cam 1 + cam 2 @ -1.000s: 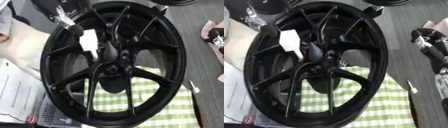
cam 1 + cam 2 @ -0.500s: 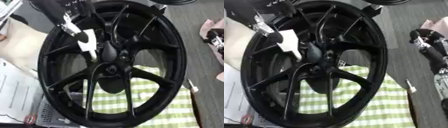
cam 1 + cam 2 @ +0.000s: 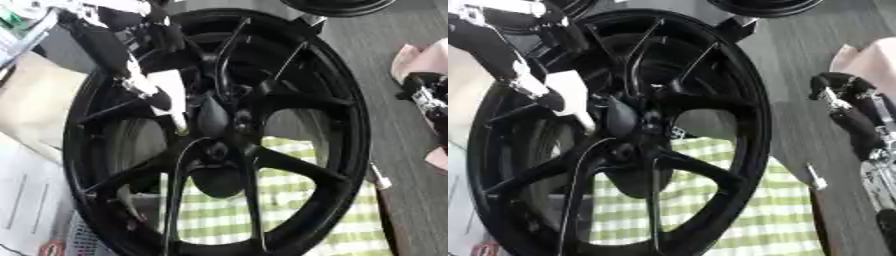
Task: Pull the pin out of the wheel hub.
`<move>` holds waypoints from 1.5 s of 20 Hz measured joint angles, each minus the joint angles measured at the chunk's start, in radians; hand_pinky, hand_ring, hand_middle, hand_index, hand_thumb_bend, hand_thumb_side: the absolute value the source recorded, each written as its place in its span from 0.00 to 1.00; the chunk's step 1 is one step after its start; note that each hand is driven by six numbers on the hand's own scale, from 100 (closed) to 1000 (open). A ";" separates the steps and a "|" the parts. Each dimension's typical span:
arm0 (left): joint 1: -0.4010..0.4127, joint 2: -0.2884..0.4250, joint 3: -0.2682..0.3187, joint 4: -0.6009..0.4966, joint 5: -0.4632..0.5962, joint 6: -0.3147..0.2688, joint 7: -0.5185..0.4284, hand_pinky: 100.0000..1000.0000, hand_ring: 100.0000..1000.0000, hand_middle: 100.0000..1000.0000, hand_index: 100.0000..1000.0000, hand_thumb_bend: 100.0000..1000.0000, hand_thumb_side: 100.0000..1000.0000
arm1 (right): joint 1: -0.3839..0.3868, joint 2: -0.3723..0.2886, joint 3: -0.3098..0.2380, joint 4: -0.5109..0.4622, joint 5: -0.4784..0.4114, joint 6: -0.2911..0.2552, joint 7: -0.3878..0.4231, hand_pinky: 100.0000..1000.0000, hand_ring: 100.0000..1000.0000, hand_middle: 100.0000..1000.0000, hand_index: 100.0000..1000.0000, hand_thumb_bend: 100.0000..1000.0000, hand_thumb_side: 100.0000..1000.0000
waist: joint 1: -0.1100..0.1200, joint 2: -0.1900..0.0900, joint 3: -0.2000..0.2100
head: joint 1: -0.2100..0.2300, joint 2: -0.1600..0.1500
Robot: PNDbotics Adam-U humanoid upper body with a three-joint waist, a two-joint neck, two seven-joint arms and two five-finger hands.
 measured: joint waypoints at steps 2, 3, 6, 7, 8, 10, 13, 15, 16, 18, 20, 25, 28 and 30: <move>-0.007 -0.007 -0.001 0.001 -0.017 -0.002 0.000 0.79 0.75 0.62 0.77 0.69 0.29 | 0.000 0.001 0.000 0.000 0.000 0.000 0.000 0.89 0.62 0.56 0.69 0.29 0.35 | 0.000 0.001 -0.001 | 0.000 -0.001; -0.010 -0.011 -0.003 0.001 -0.024 -0.004 0.000 0.78 0.75 0.61 0.77 0.68 0.28 | 0.000 0.002 0.000 0.000 0.000 0.000 0.000 0.89 0.62 0.56 0.69 0.29 0.35 | 0.000 0.001 -0.001 | 0.000 -0.001; -0.018 -0.022 -0.008 0.001 -0.040 -0.012 0.001 0.77 0.73 0.59 0.75 0.64 0.23 | 0.000 0.006 0.000 0.000 0.000 0.000 0.000 0.89 0.62 0.56 0.69 0.29 0.35 | 0.000 0.002 -0.001 | 0.000 -0.004; -0.021 -0.025 -0.010 0.000 -0.043 -0.016 0.000 0.77 0.73 0.58 0.74 0.62 0.21 | 0.000 0.008 0.000 0.000 0.000 0.000 0.000 0.89 0.62 0.56 0.69 0.29 0.35 | 0.001 0.002 -0.001 | 0.000 -0.006; -0.022 -0.025 -0.013 -0.002 -0.047 -0.019 -0.002 0.77 0.71 0.56 0.72 0.58 0.18 | 0.000 0.008 0.000 0.000 0.000 0.000 0.000 0.89 0.62 0.56 0.69 0.29 0.36 | 0.001 0.002 -0.001 | 0.000 -0.008; -0.022 -0.025 -0.018 -0.011 -0.059 -0.028 -0.013 0.75 0.67 0.52 0.68 0.53 0.15 | 0.000 0.008 0.000 0.000 0.000 0.000 -0.001 0.89 0.62 0.56 0.69 0.29 0.36 | 0.002 0.003 -0.002 | 0.000 -0.008; -0.022 -0.025 -0.034 -0.018 -0.083 -0.042 -0.030 0.72 0.62 0.44 0.60 0.40 0.11 | 0.000 0.008 0.000 0.000 0.000 -0.002 -0.004 0.89 0.62 0.56 0.69 0.29 0.36 | 0.003 0.004 -0.002 | 0.000 -0.008; -0.022 -0.025 -0.042 -0.019 -0.094 -0.046 -0.034 0.71 0.59 0.40 0.55 0.36 0.10 | 0.000 0.008 0.000 0.000 0.000 -0.002 -0.007 0.89 0.62 0.56 0.69 0.29 0.36 | 0.003 0.004 -0.002 | 0.002 -0.009; -0.021 -0.025 -0.043 -0.019 -0.099 -0.046 -0.035 0.71 0.58 0.36 0.51 0.31 0.09 | 0.000 0.008 -0.001 0.000 0.000 -0.002 -0.008 0.89 0.62 0.56 0.69 0.29 0.36 | 0.003 0.004 -0.003 | 0.003 -0.009; -0.021 -0.025 -0.043 -0.020 -0.105 -0.045 -0.035 0.70 0.56 0.32 0.47 0.30 0.09 | 0.000 0.008 -0.001 0.000 0.000 -0.002 -0.011 0.89 0.62 0.56 0.69 0.29 0.36 | 0.002 0.004 -0.003 | 0.004 -0.009; -0.018 -0.024 -0.042 -0.025 -0.109 -0.044 -0.036 0.69 0.55 0.29 0.43 0.28 0.09 | 0.001 0.008 -0.001 0.000 0.000 -0.002 -0.011 0.89 0.62 0.56 0.69 0.29 0.36 | 0.002 0.004 -0.003 | 0.005 -0.009; -0.013 -0.005 -0.021 -0.061 -0.110 -0.041 -0.037 0.69 0.53 0.24 0.39 0.28 0.08 | 0.001 0.008 -0.001 0.000 0.000 -0.002 -0.011 0.89 0.62 0.56 0.69 0.29 0.36 | 0.001 0.004 -0.001 | 0.007 -0.008; -0.005 0.016 0.017 -0.099 -0.109 -0.041 -0.038 0.69 0.52 0.23 0.37 0.31 0.07 | 0.004 0.008 -0.001 0.000 0.000 -0.002 -0.010 0.89 0.62 0.56 0.69 0.29 0.36 | -0.001 0.004 0.000 | 0.007 -0.008; 0.003 0.035 0.064 -0.130 -0.109 -0.040 -0.036 0.68 0.52 0.21 0.36 0.34 0.08 | 0.005 0.008 -0.001 0.000 0.000 -0.002 -0.010 0.89 0.62 0.56 0.69 0.29 0.36 | -0.001 0.004 0.003 | 0.007 -0.008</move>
